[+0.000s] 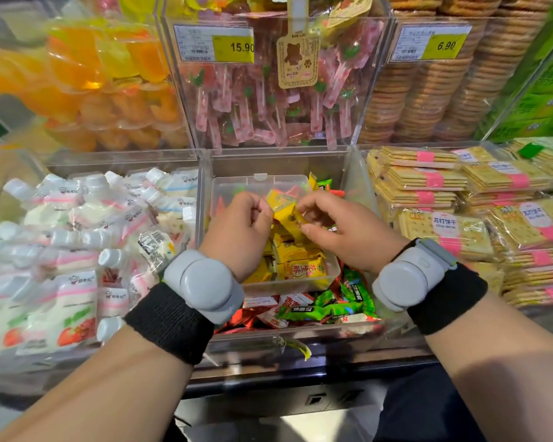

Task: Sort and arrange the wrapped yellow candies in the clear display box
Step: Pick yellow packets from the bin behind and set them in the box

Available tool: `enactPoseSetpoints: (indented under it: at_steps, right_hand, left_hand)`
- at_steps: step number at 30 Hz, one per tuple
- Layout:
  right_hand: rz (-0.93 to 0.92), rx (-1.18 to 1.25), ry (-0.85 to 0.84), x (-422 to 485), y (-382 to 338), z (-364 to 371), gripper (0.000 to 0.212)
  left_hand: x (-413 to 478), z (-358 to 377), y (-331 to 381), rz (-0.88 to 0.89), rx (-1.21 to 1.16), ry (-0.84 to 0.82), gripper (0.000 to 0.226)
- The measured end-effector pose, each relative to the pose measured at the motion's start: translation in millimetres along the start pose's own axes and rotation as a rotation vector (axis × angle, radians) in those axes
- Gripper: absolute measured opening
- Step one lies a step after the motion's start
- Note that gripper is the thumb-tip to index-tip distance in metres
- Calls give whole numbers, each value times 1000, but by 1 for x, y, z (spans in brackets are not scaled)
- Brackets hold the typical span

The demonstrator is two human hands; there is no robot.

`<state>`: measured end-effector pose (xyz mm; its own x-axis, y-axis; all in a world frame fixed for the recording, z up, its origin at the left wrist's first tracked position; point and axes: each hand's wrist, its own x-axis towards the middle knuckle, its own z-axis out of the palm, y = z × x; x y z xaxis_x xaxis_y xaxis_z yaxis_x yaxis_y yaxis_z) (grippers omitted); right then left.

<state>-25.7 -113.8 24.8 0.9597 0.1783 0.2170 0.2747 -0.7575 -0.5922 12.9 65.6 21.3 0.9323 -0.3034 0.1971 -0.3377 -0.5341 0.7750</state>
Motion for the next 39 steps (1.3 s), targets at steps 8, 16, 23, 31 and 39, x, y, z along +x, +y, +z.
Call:
enactPoseSetpoints:
  at_steps: [8, 16, 23, 31, 39]
  right_hand:
    - [75, -129, -179, -3, 0, 1, 25]
    - [116, -135, -150, -6, 1, 10, 4]
    - [96, -154, -133, -8, -1, 11, 3]
    - [79, -145, -108, -7, 3, 10, 2]
    - [69, -140, -92, -6, 6, 4, 2]
  left_hand:
    - [-8, -3, 6, 42, 17, -12, 20]
    - [-14, 2, 9, 129, 255, -107, 3]
    - [-15, 6, 3, 169, 394, -127, 7]
    - [-15, 6, 0, 202, 452, -142, 7]
    - [-12, 5, 7, 229, 480, -132, 6]
